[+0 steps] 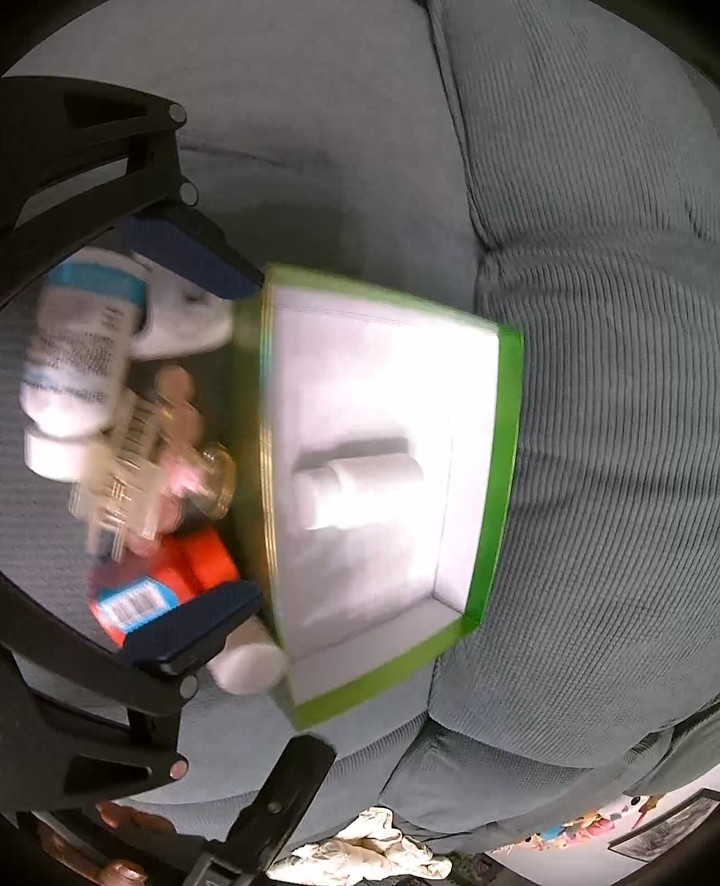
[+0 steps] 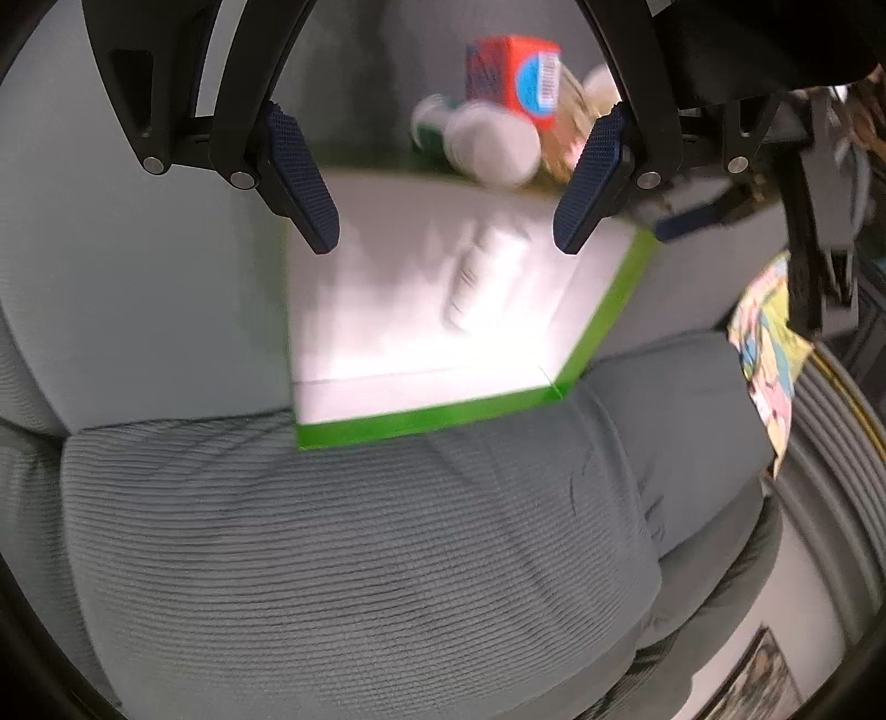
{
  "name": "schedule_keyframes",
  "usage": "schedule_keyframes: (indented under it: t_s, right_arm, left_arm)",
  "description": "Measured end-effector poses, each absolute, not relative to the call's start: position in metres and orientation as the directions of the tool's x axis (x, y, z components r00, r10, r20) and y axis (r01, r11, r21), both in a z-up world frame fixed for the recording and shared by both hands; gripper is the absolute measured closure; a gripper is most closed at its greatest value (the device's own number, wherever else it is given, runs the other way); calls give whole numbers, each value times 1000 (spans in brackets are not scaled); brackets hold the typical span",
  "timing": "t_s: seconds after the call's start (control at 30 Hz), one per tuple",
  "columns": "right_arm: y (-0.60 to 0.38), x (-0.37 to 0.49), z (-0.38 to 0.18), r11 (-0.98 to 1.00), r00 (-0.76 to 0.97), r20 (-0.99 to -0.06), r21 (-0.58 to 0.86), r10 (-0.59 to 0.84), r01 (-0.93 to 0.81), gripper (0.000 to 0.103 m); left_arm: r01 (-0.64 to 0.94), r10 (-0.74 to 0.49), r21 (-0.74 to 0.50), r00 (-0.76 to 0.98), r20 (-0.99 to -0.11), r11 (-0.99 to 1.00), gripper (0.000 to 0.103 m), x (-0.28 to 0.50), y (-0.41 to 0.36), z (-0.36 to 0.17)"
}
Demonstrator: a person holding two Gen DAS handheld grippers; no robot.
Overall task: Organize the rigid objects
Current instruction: 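Lower the large white bottle into the green box and open the right tool, then grasp the red bottle with the right tool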
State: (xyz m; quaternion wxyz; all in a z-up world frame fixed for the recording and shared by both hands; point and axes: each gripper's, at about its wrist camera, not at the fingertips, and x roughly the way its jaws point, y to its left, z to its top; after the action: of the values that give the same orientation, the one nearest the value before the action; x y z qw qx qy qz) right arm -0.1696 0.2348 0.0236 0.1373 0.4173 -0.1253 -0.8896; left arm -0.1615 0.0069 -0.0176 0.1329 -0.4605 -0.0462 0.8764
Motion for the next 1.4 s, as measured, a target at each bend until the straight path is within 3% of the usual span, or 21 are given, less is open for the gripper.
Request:
schedule_keyframes:
  t_s: [0.13,0.73,0.87,1.1,1.17,1.4]
  right_arm:
    - [233,-133,21,-944,-609,-723,286,-325,164,22]
    - [185,-61,-32,-935,-567,-750,213,-342,282,22]
    - [177,-70,-36,-939,-592,-736,188,-328,287,35]
    - [172,-95,-47,-940,-582,-741,212,-334,269,40]
    - [171,-98,-52,-930,-567,-740,239,-361,280,59]
    - [182,-68,-50,-917,-562,-730,250,-389,311,63]
  left_arm:
    - [-164,268,-213,-540,-798,-963,2,-137,-9,-20]
    - [-157,506,-492,-444,-739,-856,2,-68,-3,-55]
    - [-159,509,-495,-451,-733,-854,2,-71,-8,-51]
    - [-178,496,-470,-460,-737,-864,2,-80,-3,-49]
    - [-177,497,-472,-462,-735,-864,2,-80,-3,-48]
    - [-181,531,-506,-427,-732,-843,2,-71,6,-51]
